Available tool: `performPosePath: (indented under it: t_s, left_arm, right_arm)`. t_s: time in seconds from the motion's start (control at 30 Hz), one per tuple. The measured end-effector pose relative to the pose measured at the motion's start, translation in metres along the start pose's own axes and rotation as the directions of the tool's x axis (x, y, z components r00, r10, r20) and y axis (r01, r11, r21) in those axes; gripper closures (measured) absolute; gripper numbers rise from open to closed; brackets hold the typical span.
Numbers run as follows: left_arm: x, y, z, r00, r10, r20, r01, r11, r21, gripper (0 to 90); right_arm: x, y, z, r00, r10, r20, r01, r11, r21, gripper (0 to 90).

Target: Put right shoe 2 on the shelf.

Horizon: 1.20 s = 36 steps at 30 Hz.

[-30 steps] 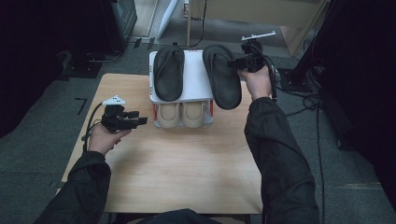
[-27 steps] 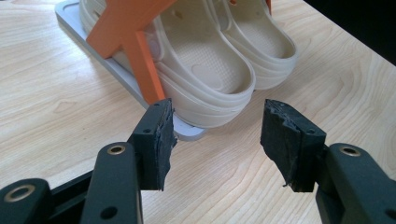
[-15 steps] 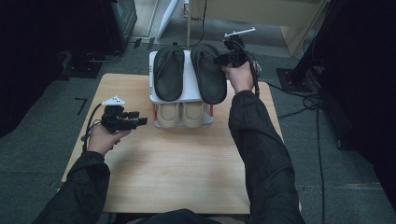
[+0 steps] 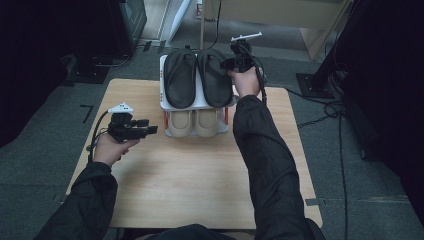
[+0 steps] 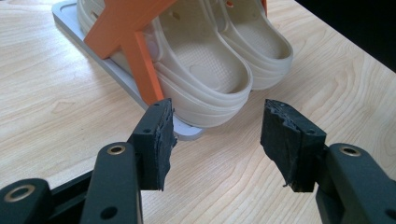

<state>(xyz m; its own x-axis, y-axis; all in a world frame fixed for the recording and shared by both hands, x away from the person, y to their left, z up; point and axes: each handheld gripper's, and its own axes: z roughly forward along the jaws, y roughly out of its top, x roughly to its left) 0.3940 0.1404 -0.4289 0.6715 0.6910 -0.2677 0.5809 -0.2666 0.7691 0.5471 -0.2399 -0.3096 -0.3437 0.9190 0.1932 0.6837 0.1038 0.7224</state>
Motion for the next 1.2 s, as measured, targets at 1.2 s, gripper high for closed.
performPosePath:
  t_s: [1.2]
  left_arm:
    - [-0.005, 0.001, 0.005, 0.9999, 0.012, -0.005, -0.012, 0.9999, 0.01, 44.2]
  right_arm:
    - [-0.029, -0.064, -0.03, 0.9909, -0.122, -0.058, 0.118, 0.991, -0.067, 71.0]
